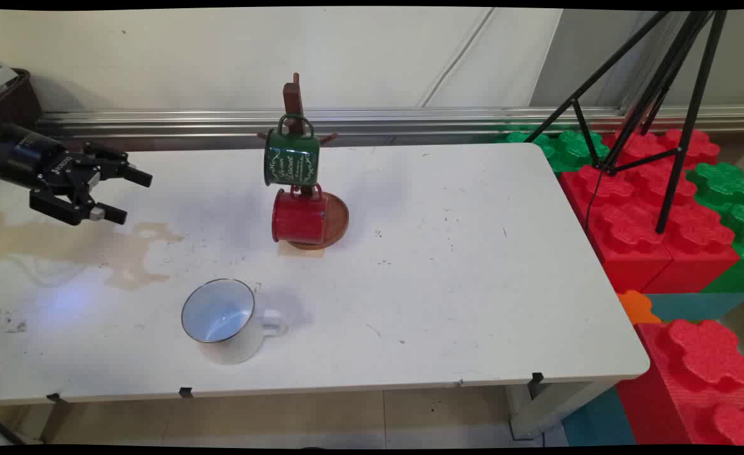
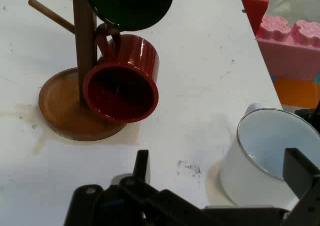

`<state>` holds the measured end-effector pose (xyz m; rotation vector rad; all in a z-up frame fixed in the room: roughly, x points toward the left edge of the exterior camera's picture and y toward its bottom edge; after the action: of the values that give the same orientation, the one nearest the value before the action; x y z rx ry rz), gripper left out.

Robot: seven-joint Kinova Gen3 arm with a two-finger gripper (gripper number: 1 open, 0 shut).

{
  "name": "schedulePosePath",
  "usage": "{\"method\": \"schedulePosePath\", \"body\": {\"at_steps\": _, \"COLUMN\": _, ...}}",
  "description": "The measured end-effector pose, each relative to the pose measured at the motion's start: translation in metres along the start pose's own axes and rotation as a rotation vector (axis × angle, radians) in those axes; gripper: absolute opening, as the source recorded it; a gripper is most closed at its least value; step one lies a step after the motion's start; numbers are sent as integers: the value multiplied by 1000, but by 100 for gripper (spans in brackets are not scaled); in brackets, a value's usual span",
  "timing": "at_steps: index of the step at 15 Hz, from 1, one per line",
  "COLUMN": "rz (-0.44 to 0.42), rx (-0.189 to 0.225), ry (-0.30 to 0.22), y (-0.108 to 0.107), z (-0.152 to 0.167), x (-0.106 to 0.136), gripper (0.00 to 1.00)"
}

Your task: Pick up the red mug from the rack

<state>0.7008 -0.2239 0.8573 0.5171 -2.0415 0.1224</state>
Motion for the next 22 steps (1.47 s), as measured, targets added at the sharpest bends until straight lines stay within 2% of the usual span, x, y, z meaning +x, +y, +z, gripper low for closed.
{"method": "schedulePosePath", "body": {"at_steps": 11, "rz": 3, "rx": -8, "ry": 23, "y": 7, "z": 8, "x": 1, "gripper": 100}}
{"method": "schedulePosePath", "body": {"at_steps": 22, "rz": -13, "rx": 11, "ry": 71, "y": 9, "z": 40, "x": -2, "gripper": 100}}
